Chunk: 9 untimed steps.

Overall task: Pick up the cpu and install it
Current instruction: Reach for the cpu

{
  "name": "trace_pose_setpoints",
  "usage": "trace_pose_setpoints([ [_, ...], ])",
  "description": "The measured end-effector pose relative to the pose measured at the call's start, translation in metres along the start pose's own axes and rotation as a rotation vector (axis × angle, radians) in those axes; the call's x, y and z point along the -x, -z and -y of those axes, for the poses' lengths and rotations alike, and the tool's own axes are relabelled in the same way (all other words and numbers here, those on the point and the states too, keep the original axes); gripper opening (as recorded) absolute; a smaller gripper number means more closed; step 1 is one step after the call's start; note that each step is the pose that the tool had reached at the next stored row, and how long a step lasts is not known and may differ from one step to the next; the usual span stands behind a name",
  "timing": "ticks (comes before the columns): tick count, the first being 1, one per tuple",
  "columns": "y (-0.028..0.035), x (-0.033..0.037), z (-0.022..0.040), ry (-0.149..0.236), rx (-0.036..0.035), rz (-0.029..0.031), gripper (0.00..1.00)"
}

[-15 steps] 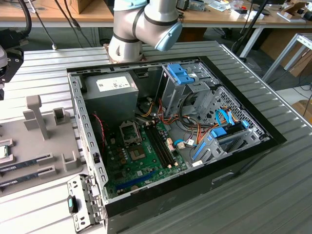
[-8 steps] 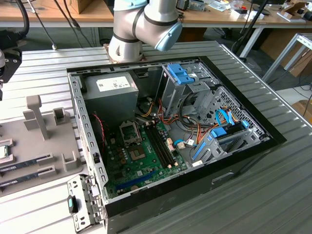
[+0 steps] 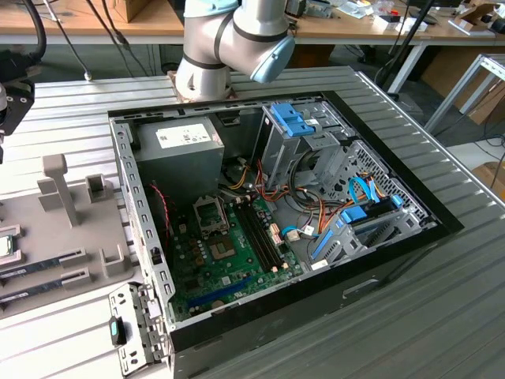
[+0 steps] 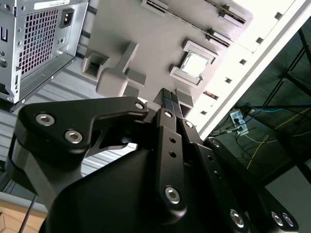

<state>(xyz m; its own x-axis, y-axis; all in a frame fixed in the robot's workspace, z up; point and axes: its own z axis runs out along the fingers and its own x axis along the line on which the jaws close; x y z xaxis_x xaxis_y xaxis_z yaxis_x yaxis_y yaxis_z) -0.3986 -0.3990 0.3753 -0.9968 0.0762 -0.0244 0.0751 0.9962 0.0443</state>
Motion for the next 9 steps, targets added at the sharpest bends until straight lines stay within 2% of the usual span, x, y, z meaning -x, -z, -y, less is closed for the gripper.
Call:
trace_pose_setpoints([
  [9,-0.0013,-0.0008,0.0001,0.000,0.0000,0.0001,0.11],
])
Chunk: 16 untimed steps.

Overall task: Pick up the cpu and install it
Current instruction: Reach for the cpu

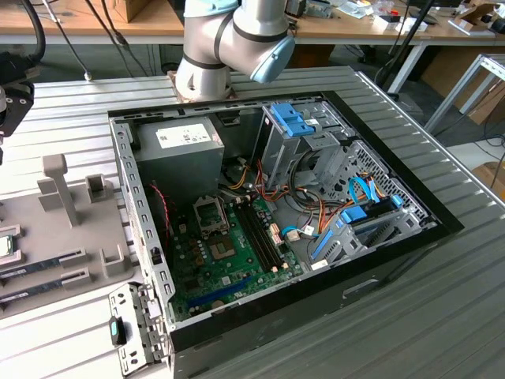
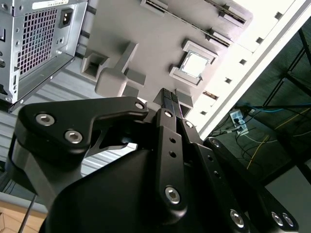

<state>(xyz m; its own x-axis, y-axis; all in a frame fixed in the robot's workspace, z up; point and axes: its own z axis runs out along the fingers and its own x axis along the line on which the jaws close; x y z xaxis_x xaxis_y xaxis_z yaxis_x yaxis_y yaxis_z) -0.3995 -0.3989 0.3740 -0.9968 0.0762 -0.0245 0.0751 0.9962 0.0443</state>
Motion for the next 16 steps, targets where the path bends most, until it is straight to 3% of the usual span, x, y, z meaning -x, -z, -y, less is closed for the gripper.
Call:
trace_pose_setpoints([
  [16,-0.0026,-0.0008,0.0002,0.000,0.0000,0.0000,0.11],
])
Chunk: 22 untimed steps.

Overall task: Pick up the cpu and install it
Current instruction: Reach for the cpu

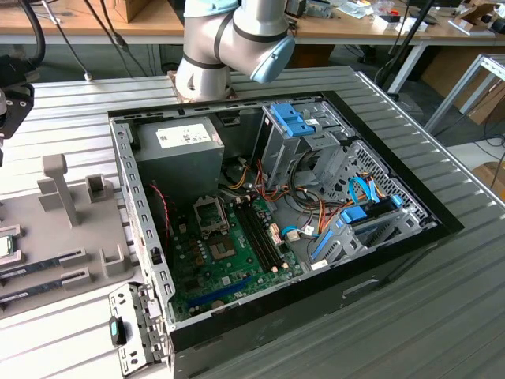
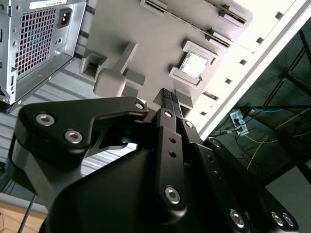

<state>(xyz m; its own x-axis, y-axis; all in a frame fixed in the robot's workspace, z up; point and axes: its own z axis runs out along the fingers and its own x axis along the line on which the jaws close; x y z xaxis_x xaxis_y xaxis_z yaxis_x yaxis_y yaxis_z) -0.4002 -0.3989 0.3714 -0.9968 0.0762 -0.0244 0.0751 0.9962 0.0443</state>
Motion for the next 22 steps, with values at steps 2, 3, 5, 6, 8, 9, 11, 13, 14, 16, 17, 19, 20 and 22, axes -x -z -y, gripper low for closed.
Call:
trace_pose_setpoints([
  [2,-0.0004,0.0000,0.0000,0.000,0.0000,0.0000,0.11],
  [3,-0.0006,-0.0001,0.0000,0.000,0.0000,0.0000,0.11],
  [5,-0.0039,-0.0008,0.0002,0.000,0.0000,0.0001,0.11],
  [6,-0.0061,-0.0025,0.0005,0.000,-0.0001,-0.0001,0.11],
  [8,-0.0073,-0.0031,0.0005,0.000,0.0000,0.0000,0.11],
  [9,-0.0076,-0.0032,0.0006,0.000,0.0000,0.0000,0.11],
  [11,-0.0081,-0.0034,0.0006,0.000,0.0000,0.0000,0.11],
  [13,-0.0087,-0.0036,0.0006,0.000,0.0000,0.0000,0.11],
  [14,-0.0090,-0.0036,0.0007,0.000,0.0000,0.0000,0.11],
  [16,-0.0096,-0.0037,0.0007,0.000,0.0000,0.0000,0.11],
  [17,-0.0100,-0.0039,0.0007,0.000,0.0000,0.0000,0.11],
  [19,-0.0104,-0.0042,0.0007,0.000,0.0000,0.0000,0.11],
  [20,-0.0107,-0.0042,0.0008,0.000,-0.0001,-0.0001,0.11],
  [22,-0.0112,-0.0043,0.0008,0.000,-0.0001,-0.0001,0.11],
])
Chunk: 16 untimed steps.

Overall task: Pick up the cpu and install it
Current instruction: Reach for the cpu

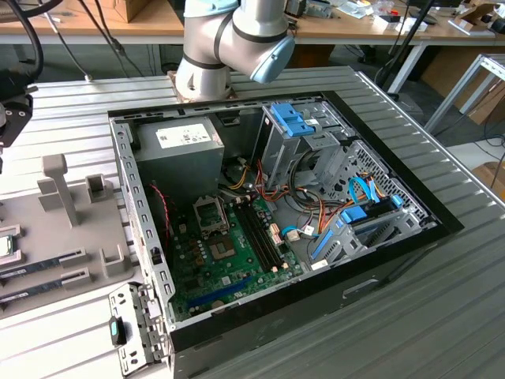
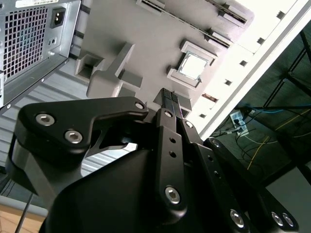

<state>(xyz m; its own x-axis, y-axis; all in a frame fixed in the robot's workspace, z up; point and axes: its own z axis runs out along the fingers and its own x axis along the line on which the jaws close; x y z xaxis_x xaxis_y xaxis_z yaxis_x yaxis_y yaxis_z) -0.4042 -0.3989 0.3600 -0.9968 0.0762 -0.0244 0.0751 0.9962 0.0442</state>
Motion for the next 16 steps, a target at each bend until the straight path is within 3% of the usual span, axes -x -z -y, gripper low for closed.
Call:
trace_pose_setpoints([
  [16,-0.0025,-0.0004,0.0001,0.000,-0.0001,0.0001,0.11],
])
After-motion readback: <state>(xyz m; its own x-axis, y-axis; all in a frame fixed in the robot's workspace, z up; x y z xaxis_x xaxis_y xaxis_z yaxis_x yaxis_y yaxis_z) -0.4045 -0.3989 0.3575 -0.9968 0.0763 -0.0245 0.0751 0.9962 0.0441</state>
